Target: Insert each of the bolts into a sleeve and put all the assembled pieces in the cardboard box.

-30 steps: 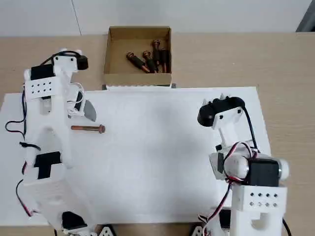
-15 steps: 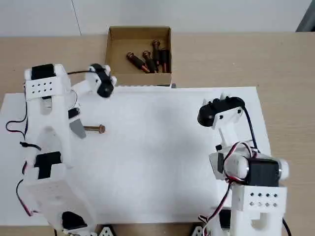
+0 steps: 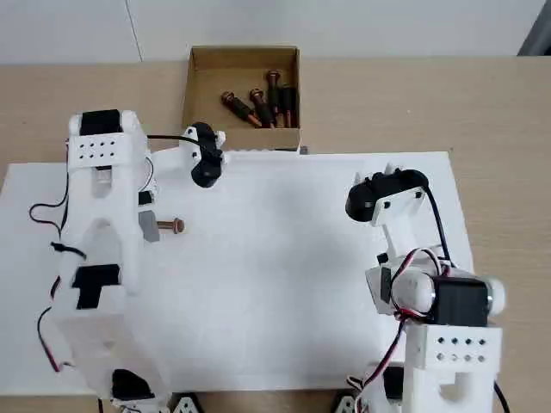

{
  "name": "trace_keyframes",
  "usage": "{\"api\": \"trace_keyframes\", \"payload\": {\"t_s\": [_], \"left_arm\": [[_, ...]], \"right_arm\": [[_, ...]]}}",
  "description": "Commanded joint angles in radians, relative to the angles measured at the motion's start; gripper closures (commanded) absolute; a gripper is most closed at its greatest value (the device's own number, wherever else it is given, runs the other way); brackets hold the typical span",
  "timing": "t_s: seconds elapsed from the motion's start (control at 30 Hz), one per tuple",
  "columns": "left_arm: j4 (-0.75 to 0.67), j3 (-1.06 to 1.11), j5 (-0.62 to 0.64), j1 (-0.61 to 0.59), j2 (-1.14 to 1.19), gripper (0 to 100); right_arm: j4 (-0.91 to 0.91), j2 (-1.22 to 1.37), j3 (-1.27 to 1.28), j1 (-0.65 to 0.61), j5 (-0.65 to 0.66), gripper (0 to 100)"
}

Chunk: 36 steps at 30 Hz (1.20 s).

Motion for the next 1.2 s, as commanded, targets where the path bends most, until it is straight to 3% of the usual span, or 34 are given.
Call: {"api": "trace_keyframes", "payload": {"t_s": [0.0,0.33,0.57,0.93,1.17], "left_arm": [[-0.060,-0.036,-0.193,0.009,0.043,74],[-0.078,-0.079,-0.192,0.012,0.130,74],[-0.078,-0.079,-0.190,0.032,0.186,88],[-0.069,-0.087,-0.189,0.044,0.181,99],[0.061,-0.205,-0.158,0.057,0.181,100]], "right_arm": [[-0.019,-0.002,-0.003,-0.001,0.008,99.5],[-0.019,-0.002,-0.003,-0.001,0.008,99.5],[-0.019,-0.002,-0.003,-0.001,0.008,99.5],[-0.019,-0.002,-0.003,-0.001,0.008,99.5],[-0.018,-0.012,-0.008,-0.001,0.008,99.5]]}}
